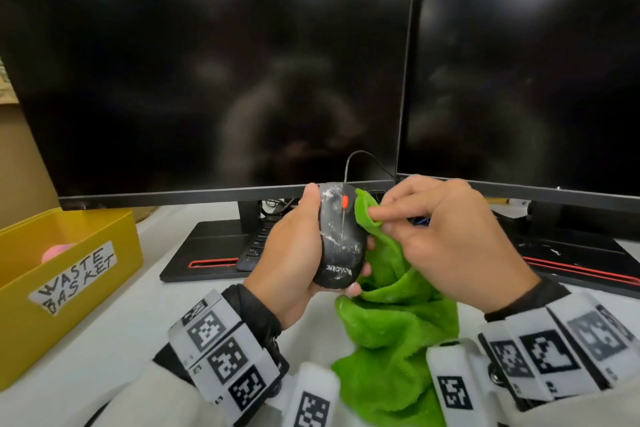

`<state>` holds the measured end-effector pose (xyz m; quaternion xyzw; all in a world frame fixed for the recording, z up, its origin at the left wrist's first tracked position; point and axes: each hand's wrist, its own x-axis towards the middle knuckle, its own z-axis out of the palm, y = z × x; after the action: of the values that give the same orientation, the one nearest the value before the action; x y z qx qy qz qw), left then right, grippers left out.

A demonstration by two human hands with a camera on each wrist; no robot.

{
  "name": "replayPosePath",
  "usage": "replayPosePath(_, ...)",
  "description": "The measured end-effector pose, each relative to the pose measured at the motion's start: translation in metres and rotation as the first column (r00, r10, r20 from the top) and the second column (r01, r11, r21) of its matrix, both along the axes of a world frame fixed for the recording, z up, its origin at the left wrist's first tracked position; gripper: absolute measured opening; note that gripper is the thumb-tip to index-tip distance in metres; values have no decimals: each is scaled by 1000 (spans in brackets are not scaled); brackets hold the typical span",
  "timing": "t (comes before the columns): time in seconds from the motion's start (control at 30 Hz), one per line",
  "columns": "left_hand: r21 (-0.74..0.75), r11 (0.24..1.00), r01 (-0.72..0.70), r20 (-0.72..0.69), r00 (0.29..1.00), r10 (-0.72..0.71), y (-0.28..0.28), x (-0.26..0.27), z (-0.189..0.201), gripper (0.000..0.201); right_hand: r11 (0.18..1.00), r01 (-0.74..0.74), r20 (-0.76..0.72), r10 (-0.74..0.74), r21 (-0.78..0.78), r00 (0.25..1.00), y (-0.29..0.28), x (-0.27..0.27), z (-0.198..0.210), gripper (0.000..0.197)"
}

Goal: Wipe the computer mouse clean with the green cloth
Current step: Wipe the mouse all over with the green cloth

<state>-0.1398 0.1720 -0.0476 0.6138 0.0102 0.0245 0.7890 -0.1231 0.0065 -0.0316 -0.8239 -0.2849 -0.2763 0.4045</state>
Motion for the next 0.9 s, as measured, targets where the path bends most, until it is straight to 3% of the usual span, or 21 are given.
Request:
replayPosePath(0.17, -28, 998, -47, -5, 999, 47, 2, -1, 2, 58, 982, -170, -35, 167, -86, 985, 17, -11, -7, 15)
replayPosePath(0.23, -45, 998, -39, -4, 999, 39, 4, -1, 4, 62, 989, -139, -71, 136, -52, 988, 8, -5, -5, 18)
replayPosePath(0.33, -56, 998, -24, -7, 1000, 23, 1, -1, 3, 65, 999, -45, 1, 45, -6, 999, 3, 1, -2, 23)
replayPosePath(0.43, -49, 998, -41, -18, 999, 41, -1, -3, 4, 61, 983, -180, -39, 181, 18, 983, 16, -7, -7, 18)
replayPosePath(0.57, -46, 998, -44, -29, 999, 42, 1, -2, 5, 63, 986, -163, -111, 159, -31, 981, 6, -5, -4, 21)
replayPosePath(0.63, -52, 998, -27, -32, 999, 25, -1, -2, 4, 66, 994, -102, -63, 100, -25, 993, 2, -3, -1, 22)
replayPosePath(0.7, -49, 998, -38, -42, 998, 35, -3, -2, 2, 63, 986, -169, -88, 168, 1, 982, 9, -8, -1, 22)
replayPosePath(0.8, -25, 996, -91, -55, 994, 90, -1, -2, 3, 58, 962, -260, -138, 248, -80, 959, 17, -15, -6, 24)
replayPosePath(0.9, -38, 997, -73, -56, 996, 71, 0, -3, 7, 60, 987, -136, -106, 126, -90, 986, 4, -6, -2, 30)
